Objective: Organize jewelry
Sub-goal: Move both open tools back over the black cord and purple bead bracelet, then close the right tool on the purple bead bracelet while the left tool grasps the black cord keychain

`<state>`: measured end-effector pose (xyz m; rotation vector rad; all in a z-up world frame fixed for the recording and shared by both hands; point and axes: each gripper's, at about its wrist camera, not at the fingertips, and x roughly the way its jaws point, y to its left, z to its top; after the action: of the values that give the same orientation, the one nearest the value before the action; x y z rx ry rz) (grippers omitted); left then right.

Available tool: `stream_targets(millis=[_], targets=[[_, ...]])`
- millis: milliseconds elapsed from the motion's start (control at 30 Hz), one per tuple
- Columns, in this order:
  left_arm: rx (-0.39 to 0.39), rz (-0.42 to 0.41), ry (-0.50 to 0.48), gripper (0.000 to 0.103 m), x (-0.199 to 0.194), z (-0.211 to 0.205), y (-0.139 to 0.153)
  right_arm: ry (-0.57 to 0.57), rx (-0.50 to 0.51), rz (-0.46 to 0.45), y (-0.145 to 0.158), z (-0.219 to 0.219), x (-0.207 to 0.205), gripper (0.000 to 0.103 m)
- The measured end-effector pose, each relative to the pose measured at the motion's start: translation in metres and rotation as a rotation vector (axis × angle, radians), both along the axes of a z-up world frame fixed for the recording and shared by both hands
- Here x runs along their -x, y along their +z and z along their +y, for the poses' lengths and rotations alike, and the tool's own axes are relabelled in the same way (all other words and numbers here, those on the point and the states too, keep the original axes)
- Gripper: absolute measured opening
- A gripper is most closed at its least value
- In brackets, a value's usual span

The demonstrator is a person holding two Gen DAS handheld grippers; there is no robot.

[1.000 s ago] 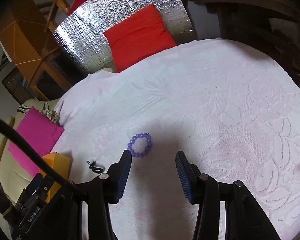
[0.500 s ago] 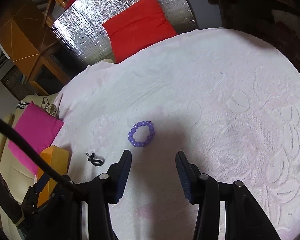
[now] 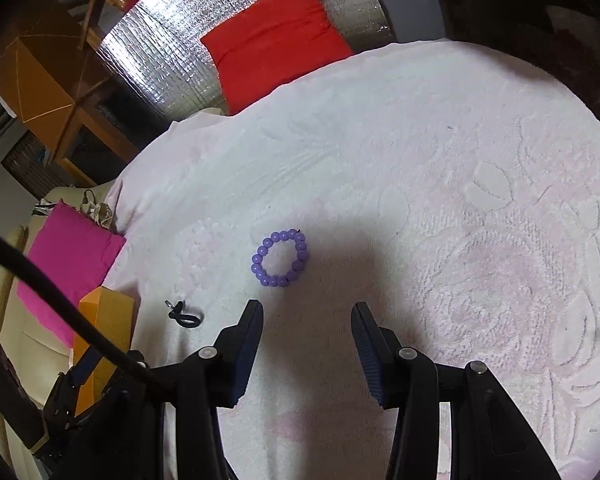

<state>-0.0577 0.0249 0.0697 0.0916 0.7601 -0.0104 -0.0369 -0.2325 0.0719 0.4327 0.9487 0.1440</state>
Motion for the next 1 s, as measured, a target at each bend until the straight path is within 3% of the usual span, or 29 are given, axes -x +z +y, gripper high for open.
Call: stream_targets(millis=[1000], targets=[[-0.022, 0.065, 0.009, 0.086, -0.008, 0.006, -0.013, 0.021, -0.014, 0.031, -0.017, 0.007, -0.011, 0.049]])
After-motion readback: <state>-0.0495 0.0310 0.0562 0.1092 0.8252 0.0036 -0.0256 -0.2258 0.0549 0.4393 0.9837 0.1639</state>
